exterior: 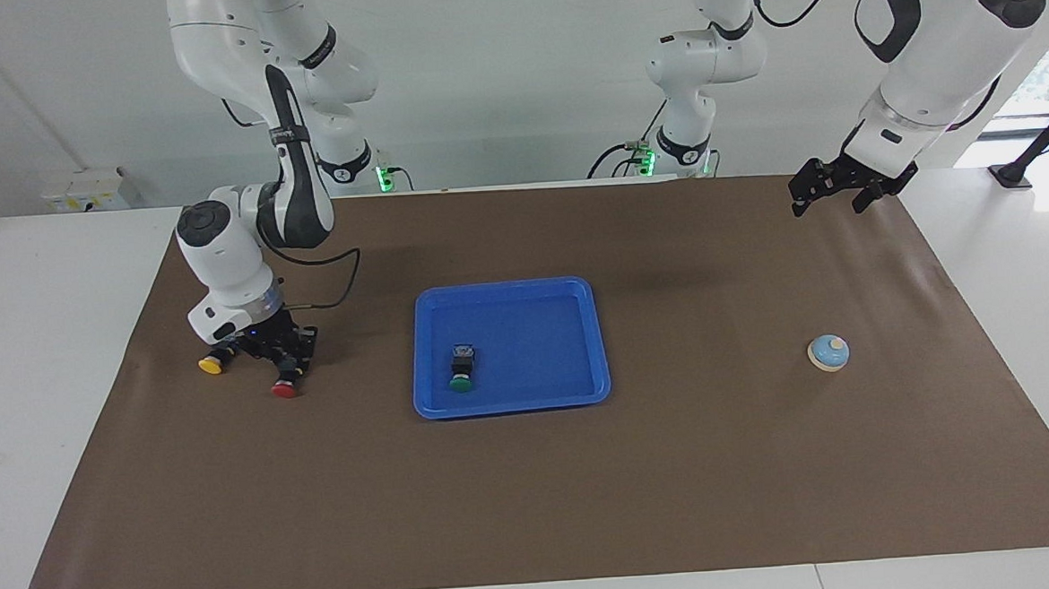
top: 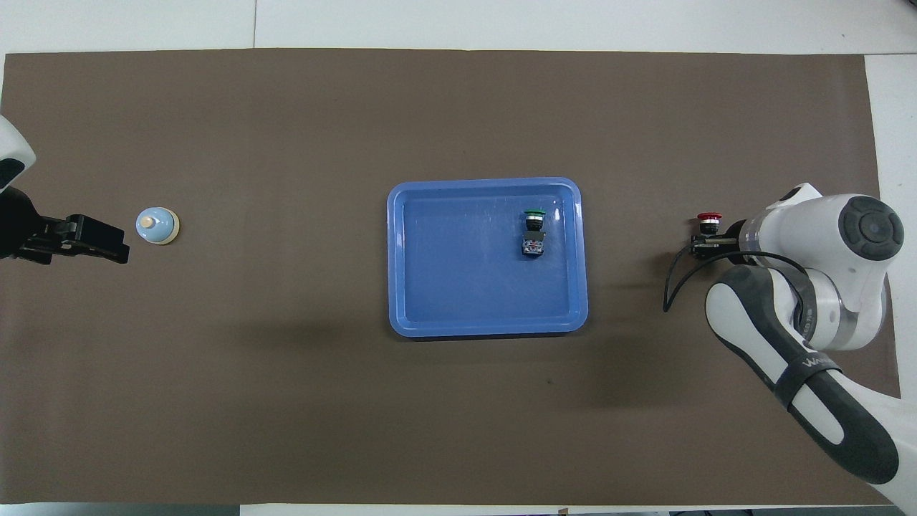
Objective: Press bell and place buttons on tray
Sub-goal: 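Grasp the red button with the right gripper, then move the red button into the tray beside the green one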
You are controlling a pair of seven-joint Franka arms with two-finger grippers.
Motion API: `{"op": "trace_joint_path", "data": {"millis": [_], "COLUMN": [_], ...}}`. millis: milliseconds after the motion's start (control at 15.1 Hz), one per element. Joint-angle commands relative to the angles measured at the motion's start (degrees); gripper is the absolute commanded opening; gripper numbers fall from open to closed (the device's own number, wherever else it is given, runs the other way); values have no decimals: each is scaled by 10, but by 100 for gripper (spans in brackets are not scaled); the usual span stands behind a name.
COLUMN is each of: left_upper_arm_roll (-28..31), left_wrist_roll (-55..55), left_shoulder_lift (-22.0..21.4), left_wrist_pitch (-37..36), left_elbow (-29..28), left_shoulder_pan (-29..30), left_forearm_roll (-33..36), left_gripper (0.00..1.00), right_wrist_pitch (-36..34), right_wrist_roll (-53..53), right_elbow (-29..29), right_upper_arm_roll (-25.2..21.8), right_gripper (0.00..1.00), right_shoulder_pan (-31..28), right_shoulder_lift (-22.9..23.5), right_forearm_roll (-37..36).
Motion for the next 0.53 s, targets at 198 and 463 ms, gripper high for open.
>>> {"op": "trace_joint_path", "data": {"millis": [198,463], "left_upper_arm_roll": [1,1], "left_wrist_roll": [-4,-4], "left_shoulder_lift": [-8,-9], "left_wrist_pitch": [5,5], "left_elbow": [-3,-3], "left_shoulder_pan": [0,0], "left_forearm_roll": [1,1], "left_gripper": [100,100], "right_wrist_pitch": [-180,-193], "right_wrist_roll": [135,274], "right_elbow": [168,220], "right_upper_arm_roll": [2,1], "right_gripper": [0,0], "right_shoulder_pan": [119,231], "right_shoulder_lift": [16,43], "right_forearm_roll": [2,-7]}}
